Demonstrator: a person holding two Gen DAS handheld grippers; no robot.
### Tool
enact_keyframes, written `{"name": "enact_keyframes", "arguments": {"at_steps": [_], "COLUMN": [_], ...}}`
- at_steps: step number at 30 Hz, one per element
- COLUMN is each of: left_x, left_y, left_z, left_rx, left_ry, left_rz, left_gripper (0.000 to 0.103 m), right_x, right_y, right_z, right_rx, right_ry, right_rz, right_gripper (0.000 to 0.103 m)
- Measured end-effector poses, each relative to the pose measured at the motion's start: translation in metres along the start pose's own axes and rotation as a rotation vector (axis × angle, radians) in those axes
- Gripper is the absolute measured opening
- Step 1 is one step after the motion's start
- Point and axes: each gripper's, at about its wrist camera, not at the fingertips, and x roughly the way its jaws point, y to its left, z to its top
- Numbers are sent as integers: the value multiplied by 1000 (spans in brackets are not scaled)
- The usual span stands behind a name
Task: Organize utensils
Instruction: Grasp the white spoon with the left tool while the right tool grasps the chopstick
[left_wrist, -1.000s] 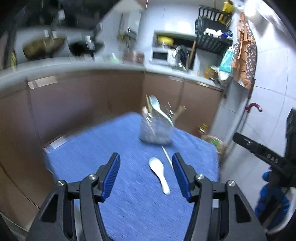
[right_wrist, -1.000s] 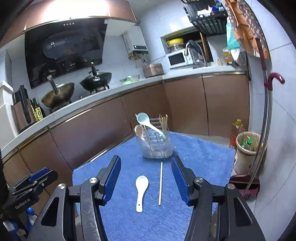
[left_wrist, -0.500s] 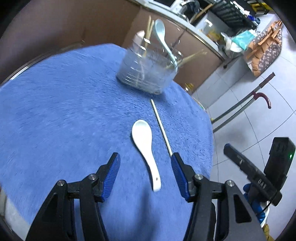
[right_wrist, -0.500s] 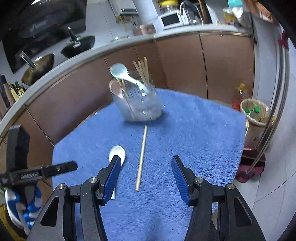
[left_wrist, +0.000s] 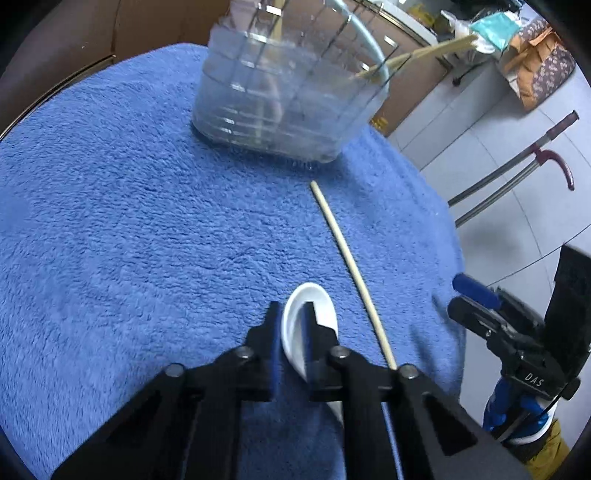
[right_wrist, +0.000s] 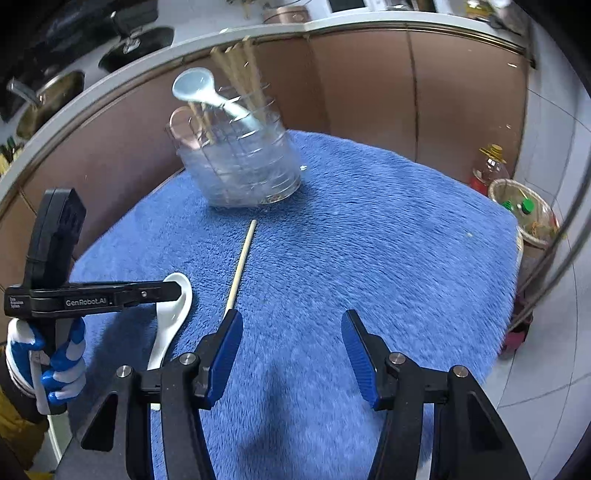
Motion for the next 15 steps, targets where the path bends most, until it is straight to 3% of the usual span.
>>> {"name": "enact_keyframes", "arguments": {"at_steps": [7,11,15], "left_x": [-5,-18,-27], "left_y": [6,15,20], "left_z": [-5,-16,-25], "left_rx": [0,-32,-27], "left_ry": [-17,-51,-79], "left_rz": [-29,-39,-28], "left_gripper": [5,5,5], "right_x": [42,80,107], "right_y": [22,34,42], "right_z": [34,55,70], "right_rx": [-95,-117,-145], "right_ry": [108,210,271], "right_rz": [27,50,-5], "right_gripper": [50,39,32]}}
